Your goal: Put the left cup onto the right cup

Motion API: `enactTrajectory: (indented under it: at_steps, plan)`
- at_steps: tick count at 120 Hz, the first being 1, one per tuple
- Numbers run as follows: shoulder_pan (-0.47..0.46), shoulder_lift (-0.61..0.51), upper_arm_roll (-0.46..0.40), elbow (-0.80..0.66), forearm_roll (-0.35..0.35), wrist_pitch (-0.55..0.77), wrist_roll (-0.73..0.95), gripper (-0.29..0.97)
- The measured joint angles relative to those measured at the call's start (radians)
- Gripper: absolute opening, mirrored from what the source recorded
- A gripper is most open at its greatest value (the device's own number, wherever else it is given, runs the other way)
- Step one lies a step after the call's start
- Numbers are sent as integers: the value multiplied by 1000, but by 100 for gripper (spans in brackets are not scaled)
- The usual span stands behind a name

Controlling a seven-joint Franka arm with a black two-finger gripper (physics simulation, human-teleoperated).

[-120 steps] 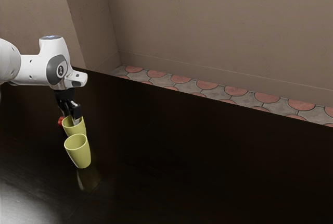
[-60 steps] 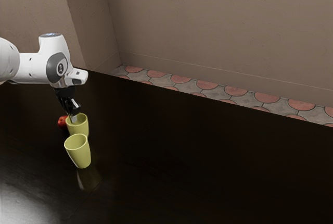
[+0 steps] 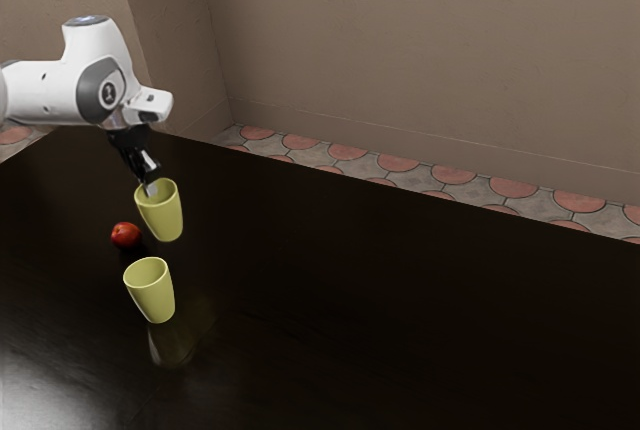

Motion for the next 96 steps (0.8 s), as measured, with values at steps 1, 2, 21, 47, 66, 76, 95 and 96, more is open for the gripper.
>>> enactTrajectory:
  at_steps: [1, 2, 21, 47, 66, 76, 95, 96]
  plan:
    - [-1, -3, 0, 0, 0, -1, 0, -10]
    - [-2, -6, 0, 0, 0, -2, 0, -10]
    - [-16, -58, -1, -2, 2, -28, -4, -11]
    - [-45, -84, -1, -19, 4, -48, -10, -11]
    - [-72, -132, -3, -65, 6, -53, -16, -11]
    - [-76, -170, -6, -102, 7, -54, -20, -11]
    - [-78, -221, -11, -146, 8, -54, -27, -11]
    - [-78, -223, -11, -148, 8, -54, -27, -11]
